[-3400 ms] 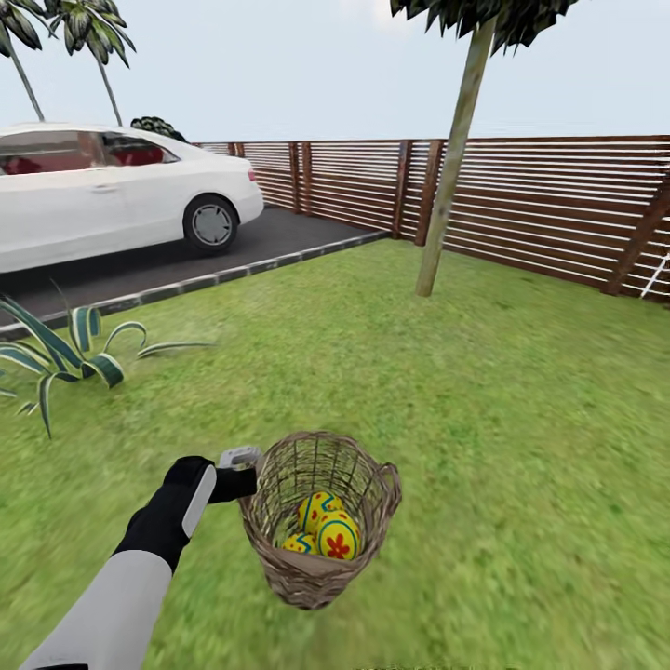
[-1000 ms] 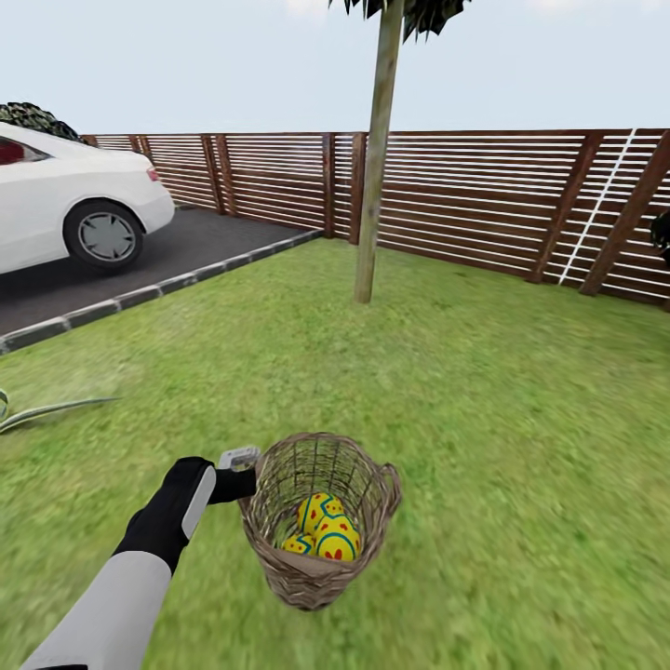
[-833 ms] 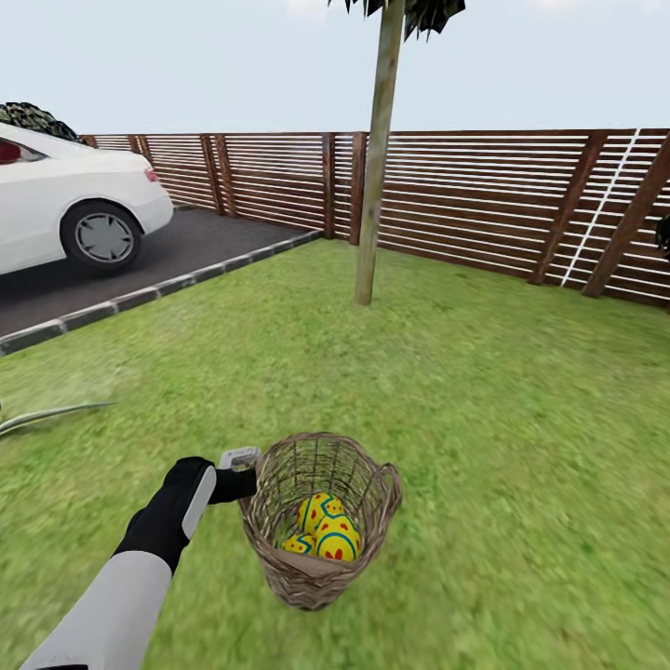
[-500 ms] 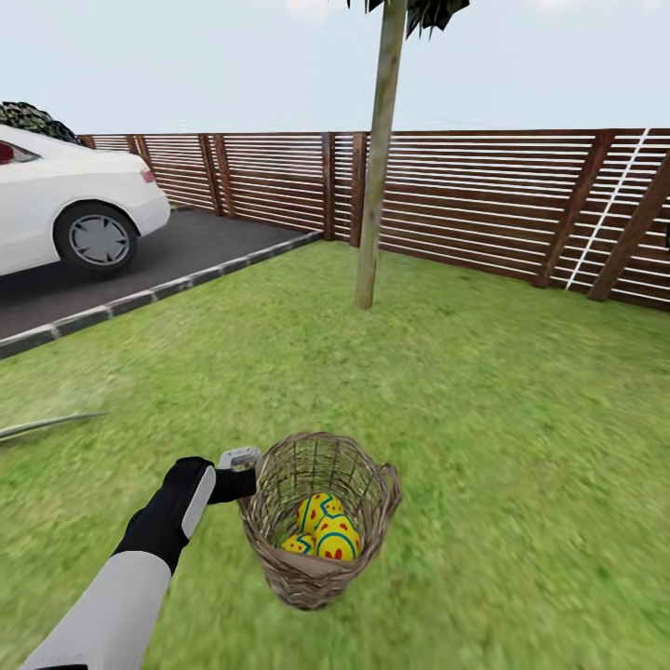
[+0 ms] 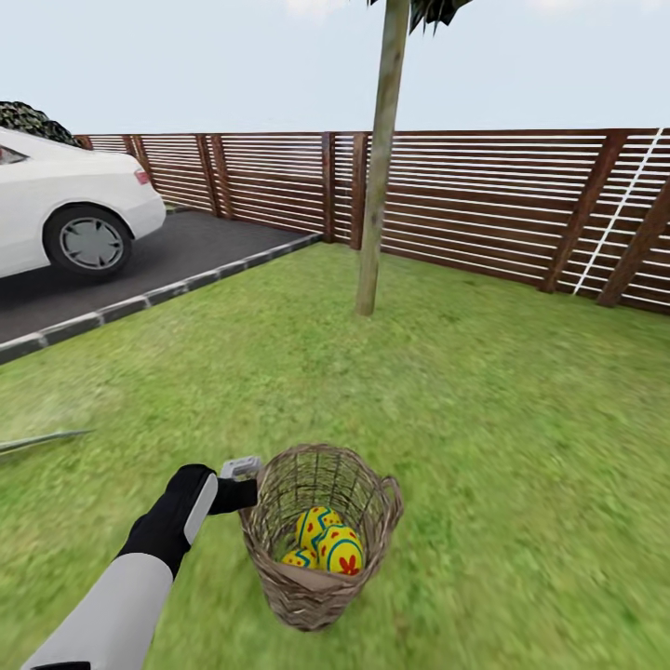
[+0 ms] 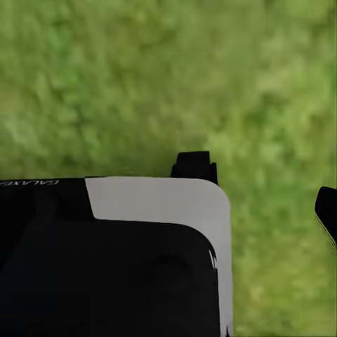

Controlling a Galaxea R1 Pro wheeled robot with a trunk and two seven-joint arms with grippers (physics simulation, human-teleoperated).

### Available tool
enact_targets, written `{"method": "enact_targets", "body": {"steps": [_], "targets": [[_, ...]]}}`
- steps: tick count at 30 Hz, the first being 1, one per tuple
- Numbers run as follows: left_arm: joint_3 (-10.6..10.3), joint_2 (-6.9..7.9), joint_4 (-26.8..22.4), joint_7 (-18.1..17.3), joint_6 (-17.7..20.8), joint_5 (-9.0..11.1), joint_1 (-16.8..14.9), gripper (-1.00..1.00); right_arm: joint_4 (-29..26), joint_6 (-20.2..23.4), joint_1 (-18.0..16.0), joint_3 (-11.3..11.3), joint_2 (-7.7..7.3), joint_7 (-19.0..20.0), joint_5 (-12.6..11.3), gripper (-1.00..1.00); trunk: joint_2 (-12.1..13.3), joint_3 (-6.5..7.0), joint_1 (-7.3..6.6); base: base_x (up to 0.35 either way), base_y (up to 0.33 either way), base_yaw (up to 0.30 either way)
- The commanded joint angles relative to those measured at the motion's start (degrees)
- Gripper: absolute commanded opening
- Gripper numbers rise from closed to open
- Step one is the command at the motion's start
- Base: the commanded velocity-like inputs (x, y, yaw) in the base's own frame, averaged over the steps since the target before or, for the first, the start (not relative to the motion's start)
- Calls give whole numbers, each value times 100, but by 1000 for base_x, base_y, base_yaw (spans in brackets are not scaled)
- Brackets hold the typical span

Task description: Take the three Easter eggs out of the wicker basket on the lawn in the garden, then place them on the lawn next to a single tree (choose any tree) so that all three eggs are next to the same tree and none are left in the basket.

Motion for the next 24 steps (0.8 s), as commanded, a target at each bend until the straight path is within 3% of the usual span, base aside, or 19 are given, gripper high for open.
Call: {"method": "enact_targets", "body": {"steps": [1,24], "targets": [[28,-7,-1,-11,30,90,-4,-100,14,-6,-7,-46,-4,11,57,100,-3,-5,3,341,0,0],[28,10,-6,-11,16,92,-4,-100,22,-14,-7,-49,-4,10,45,100,-3,-5,3,341,0,0]]}}
